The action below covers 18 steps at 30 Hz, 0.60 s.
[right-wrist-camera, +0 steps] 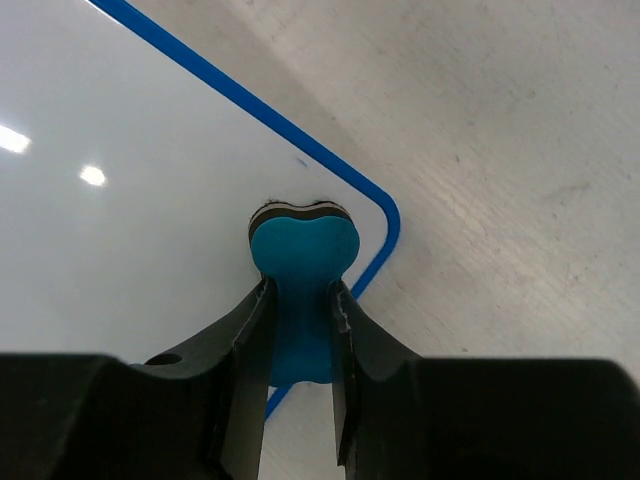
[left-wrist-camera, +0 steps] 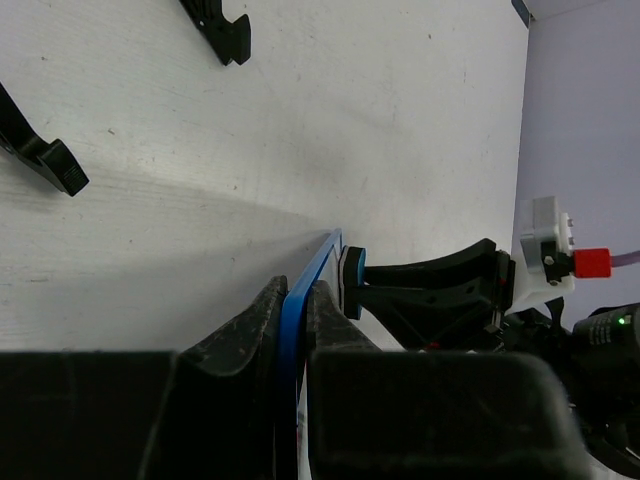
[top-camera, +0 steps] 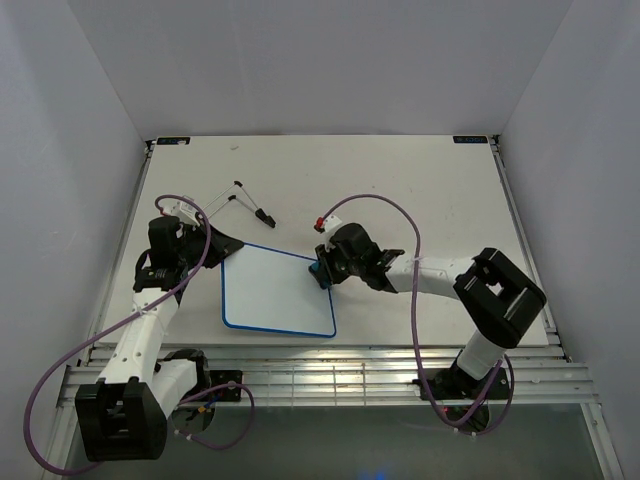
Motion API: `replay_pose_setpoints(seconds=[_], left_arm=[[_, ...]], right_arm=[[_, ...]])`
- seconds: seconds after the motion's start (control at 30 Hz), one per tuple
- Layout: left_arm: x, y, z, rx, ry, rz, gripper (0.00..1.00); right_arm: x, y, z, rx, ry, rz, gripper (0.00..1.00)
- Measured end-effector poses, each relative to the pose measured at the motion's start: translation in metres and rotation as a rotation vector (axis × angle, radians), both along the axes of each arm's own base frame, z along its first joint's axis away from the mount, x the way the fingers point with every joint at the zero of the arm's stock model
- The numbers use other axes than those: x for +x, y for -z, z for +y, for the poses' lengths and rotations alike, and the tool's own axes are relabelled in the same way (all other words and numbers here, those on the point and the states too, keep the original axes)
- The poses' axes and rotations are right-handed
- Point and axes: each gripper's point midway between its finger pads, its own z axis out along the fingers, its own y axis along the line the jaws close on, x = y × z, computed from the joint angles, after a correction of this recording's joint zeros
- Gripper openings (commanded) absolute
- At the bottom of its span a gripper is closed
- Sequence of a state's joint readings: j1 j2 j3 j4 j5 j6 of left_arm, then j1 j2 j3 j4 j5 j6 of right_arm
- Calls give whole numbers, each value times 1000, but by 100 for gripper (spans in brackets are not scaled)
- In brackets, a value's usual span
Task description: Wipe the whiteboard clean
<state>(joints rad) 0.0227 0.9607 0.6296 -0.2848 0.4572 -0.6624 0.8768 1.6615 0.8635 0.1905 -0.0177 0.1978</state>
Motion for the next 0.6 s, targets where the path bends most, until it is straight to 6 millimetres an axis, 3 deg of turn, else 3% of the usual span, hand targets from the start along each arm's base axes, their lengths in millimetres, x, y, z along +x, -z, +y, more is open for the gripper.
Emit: replay_pose_setpoints(seconds=[0.17,0.4,0.53,0.6], left_arm=[[0,0,0,0,0,-2,0],[-1,-3,-1,2,1,-10,0],[-1,-4,-1,2,1,-14,0],[-1,-4,-1,2,1,-15,0]], right_arm=[[4,19,-42,-55,67,82,8],[32,8,-119,-125,275,110,8],[26,25,-147,-255,327,138,9],[27,27,-155,-295,348,136,15]])
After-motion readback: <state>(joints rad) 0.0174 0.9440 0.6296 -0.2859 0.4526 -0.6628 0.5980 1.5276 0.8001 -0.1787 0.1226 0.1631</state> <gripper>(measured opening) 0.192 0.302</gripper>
